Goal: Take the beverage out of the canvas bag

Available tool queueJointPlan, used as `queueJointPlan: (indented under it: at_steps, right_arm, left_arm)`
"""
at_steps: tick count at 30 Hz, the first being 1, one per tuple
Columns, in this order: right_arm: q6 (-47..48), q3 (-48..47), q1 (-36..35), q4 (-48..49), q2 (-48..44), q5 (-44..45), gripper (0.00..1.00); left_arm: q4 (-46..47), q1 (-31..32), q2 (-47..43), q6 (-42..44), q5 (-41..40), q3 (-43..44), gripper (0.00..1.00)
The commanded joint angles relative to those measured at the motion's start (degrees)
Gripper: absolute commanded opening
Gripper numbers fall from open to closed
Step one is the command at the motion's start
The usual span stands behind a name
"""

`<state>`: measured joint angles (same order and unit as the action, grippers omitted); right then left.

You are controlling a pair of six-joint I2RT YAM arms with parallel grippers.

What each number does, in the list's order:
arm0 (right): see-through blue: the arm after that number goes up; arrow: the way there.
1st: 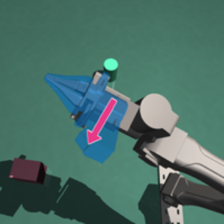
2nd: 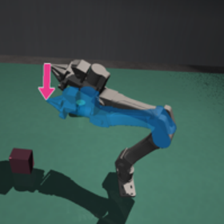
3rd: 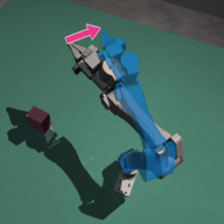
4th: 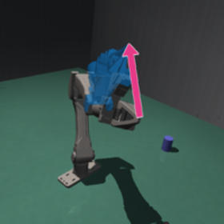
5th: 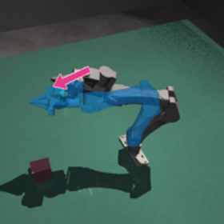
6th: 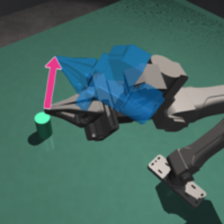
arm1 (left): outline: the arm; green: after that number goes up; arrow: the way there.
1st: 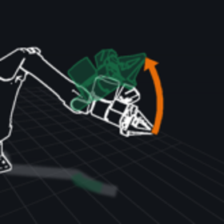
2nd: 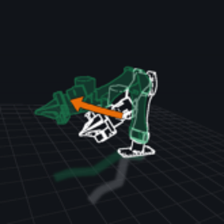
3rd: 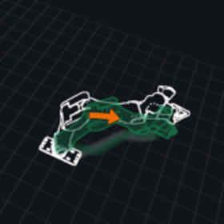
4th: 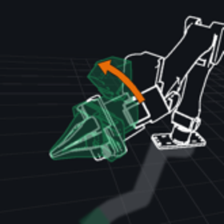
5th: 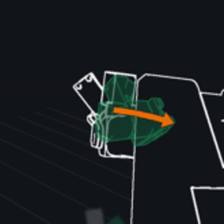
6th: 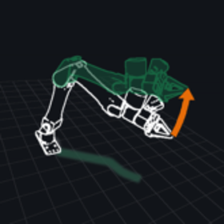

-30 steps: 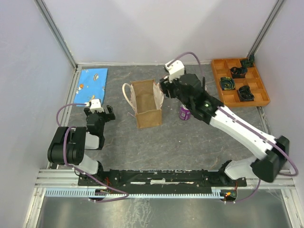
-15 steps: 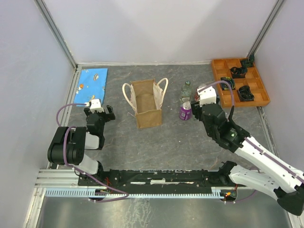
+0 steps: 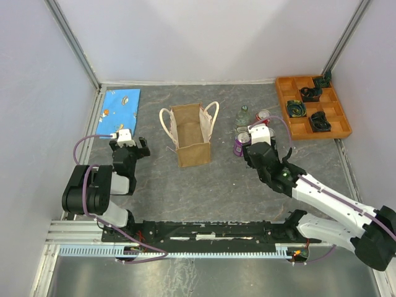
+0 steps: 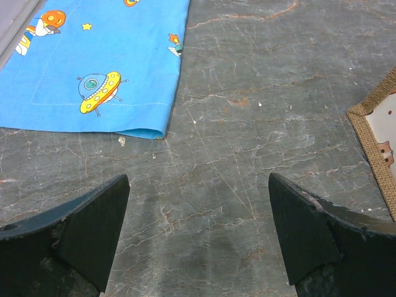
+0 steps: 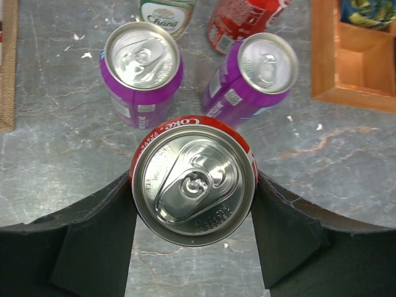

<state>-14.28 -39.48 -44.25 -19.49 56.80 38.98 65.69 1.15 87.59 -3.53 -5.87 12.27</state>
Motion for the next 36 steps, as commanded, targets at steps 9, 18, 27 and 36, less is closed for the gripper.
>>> queueJointPlan:
  at_steps: [9,18,27,36]
  right_arm:
    - [-6.03,0.7,7.38,10.56,5.69,-8.27,0.0]
    - [-8.2,1.54,10.63,9.62,10.16,-11.23,0.0]
    - [-10.92,0.97,10.85,5.61,11.23,-13.87,0.8]
    - [-11.46,-3.26,10.72,-3.31,6.11,-12.14,0.99]
  left_arm:
    - [1.94,0.38,-0.51,2.48,-0.76,1.1,0.99]
    - [1.86,0.35,-0.55,2.54,-0.93,1.1,0.99]
    - [1.92,0.43,-0.57,2.56,-0.9,1.09,0.99]
    - [1.96,0.41,-0.51,2.61,-0.94,1.09,0.99]
